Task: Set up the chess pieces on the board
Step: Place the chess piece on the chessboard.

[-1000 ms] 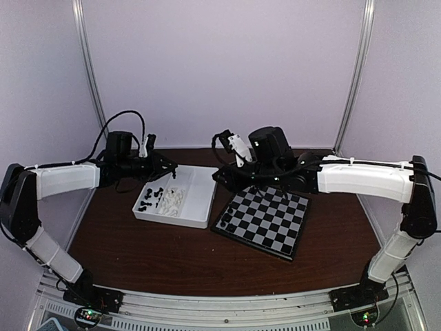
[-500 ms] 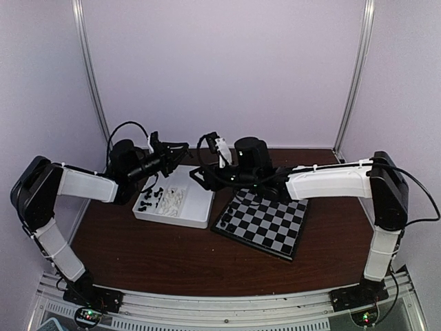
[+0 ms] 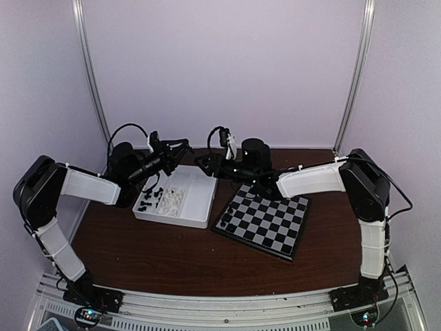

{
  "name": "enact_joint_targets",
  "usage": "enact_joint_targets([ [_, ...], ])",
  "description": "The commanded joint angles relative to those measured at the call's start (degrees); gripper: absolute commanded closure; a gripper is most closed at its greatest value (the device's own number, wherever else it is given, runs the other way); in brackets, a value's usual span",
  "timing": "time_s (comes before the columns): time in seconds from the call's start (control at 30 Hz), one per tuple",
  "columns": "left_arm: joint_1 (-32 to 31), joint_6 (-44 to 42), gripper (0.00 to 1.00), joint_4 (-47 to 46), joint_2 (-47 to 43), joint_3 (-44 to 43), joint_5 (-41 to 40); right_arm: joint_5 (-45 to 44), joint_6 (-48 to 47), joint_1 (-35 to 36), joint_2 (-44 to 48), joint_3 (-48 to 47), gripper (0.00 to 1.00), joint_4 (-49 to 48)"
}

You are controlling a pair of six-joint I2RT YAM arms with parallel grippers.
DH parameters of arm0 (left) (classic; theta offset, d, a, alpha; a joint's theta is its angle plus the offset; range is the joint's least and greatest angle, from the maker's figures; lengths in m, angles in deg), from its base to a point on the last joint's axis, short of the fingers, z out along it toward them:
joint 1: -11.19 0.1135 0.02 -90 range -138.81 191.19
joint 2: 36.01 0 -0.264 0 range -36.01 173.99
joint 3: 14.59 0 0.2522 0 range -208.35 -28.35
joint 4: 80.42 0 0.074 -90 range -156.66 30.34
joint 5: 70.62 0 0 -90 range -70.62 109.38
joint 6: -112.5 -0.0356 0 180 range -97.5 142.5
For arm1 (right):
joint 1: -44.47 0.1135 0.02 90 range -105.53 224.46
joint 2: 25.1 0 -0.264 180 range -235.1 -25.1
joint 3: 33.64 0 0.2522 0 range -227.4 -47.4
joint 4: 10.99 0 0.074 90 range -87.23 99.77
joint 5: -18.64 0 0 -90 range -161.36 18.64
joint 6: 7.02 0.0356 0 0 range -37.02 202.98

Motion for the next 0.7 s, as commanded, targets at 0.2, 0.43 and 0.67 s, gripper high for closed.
enact_joint_targets([
  [0.2,-0.55,3.44,0.82,-8.74,2.47,1.02,-1.34,7.30,5.03,0.21,-1.05,-0.32,0.48,-14.65],
  [0.43,-1.23,4.14,0.82,-9.75,3.01,1.14,-1.80,5.85,7.22,0.04,-3.13,-4.14,0.54,-12.77],
  [0.67,-1.63,4.47,0.82,-10.92,3.70,1.63,-2.27,6.98,11.00,-0.40,-5.61,-5.64,0.77,-15.68],
])
